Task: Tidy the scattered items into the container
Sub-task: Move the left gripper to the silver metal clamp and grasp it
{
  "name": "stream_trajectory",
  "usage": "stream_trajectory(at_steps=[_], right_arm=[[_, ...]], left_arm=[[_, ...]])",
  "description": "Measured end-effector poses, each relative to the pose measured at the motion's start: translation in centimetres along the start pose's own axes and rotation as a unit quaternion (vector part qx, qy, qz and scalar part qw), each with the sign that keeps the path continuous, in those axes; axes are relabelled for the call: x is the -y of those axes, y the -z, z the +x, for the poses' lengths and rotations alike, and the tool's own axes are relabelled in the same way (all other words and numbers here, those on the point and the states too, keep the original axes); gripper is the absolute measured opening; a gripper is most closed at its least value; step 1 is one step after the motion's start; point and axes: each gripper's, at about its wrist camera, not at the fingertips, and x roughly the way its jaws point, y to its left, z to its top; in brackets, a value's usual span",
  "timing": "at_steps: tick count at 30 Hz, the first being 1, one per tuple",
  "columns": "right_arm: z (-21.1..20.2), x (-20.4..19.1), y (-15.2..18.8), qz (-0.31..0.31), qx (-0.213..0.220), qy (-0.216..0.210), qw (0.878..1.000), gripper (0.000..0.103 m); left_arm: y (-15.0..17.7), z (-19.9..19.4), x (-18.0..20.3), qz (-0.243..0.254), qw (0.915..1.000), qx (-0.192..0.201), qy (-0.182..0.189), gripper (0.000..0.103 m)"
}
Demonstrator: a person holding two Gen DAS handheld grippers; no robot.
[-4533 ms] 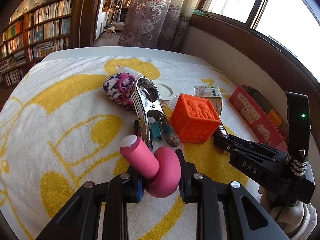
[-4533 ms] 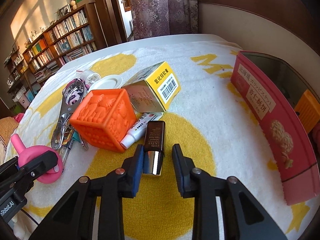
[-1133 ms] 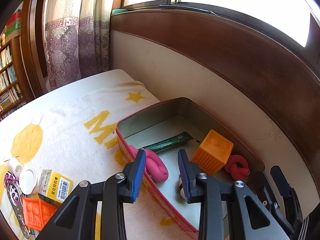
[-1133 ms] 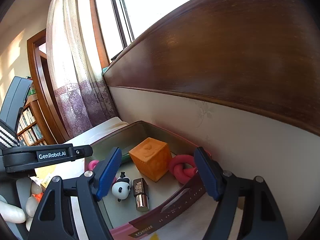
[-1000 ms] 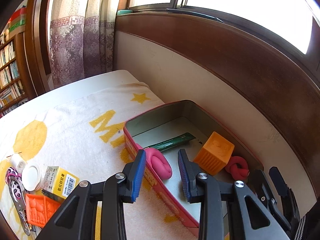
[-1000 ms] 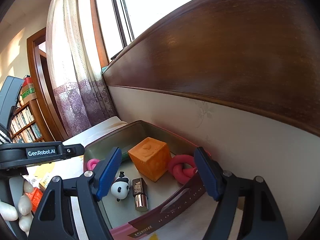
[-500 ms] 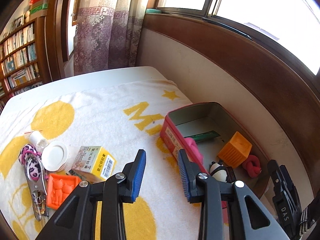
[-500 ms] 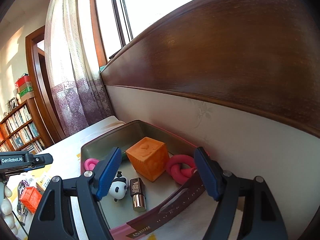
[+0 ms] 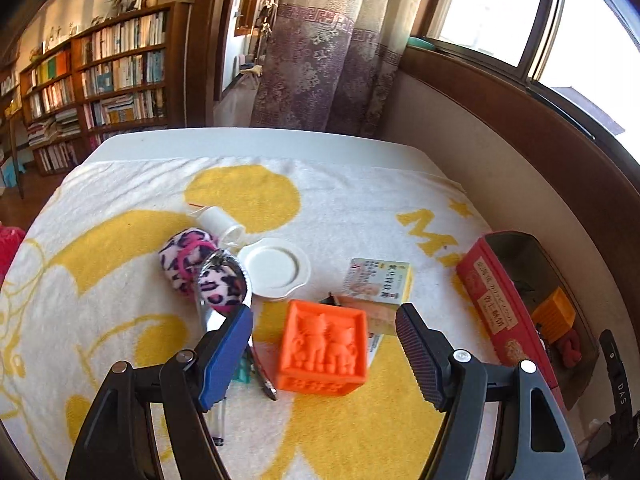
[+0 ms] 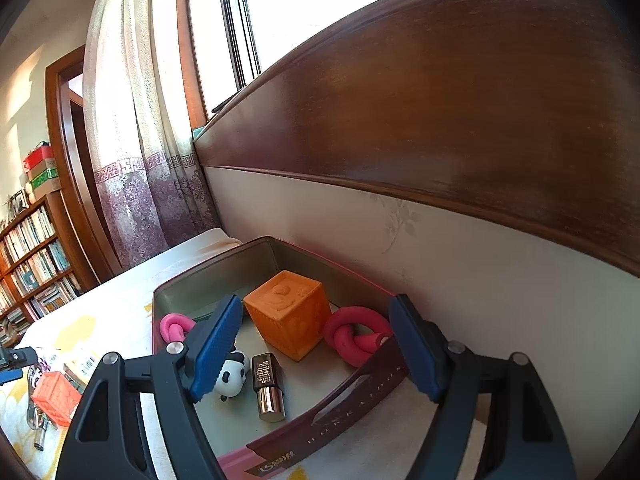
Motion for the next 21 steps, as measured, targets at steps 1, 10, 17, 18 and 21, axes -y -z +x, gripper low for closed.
stream_trajectory(at_steps=[1, 10, 17, 18, 21], right_arm=[[0.0, 0.0, 0.0, 0.0, 0.001, 0.002, 1.0, 0.079], [0.0, -0.2, 0.1, -0.008, 0.002, 0.025, 1.0, 0.08], [0.0, -0.4, 0.1, -0.014, 0.002, 0.031, 0.999, 0.081], [0.0, -0.4, 0.1, -0.013, 0.002, 0.031, 0.999, 0.081], [0.0, -0.3, 0.1, -0.011, 0.0, 0.031, 0.999, 0.081]], left_arm=[[0.1, -0.1, -0.7, -0.005, 1.0, 0.0, -0.004, 0.076], [1.3, 0.2, -5.3, -0.045, 0.9987, -0.009, -0.024, 0.076], [0.8, 1.5, -5.8, -0.038, 0.9983, -0.01, -0.042, 0.076], [0.6, 1.8, -5.7, -0.035, 0.9982, -0.01, -0.048, 0.076], [0.1, 3.1, -5.7, -0.031, 0.9971, -0.012, -0.068, 0.076]])
